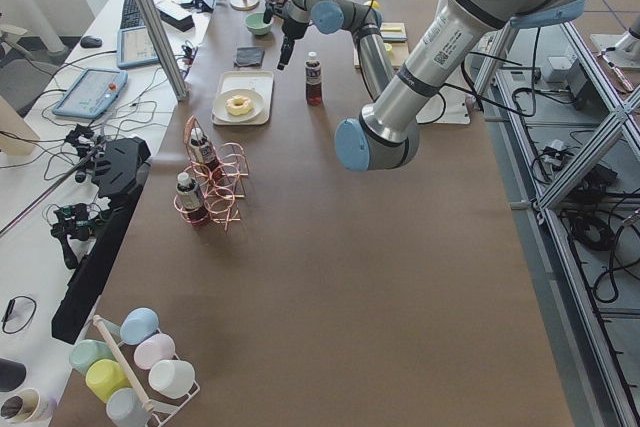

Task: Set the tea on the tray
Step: 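Open the left gripper and draw the left arm back to rest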

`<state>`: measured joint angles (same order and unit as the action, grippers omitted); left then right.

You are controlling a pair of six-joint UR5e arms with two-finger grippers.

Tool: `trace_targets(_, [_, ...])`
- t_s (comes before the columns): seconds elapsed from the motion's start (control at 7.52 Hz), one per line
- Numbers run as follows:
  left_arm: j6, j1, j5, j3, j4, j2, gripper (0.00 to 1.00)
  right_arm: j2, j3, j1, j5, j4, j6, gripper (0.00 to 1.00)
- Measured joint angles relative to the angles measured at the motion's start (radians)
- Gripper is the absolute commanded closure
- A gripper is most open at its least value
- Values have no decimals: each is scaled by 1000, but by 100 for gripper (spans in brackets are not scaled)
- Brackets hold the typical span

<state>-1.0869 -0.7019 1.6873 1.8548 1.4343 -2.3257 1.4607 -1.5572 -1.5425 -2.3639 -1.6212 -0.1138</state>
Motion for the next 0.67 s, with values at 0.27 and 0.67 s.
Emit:
trace_targets(0.27, [10, -43, 5, 20, 72, 92, 2, -25, 22, 3, 0, 0, 1, 0])
trace_targets(0.67, [34, -118, 67, 77, 92, 283, 2, -33, 28, 6, -7, 0, 20, 0])
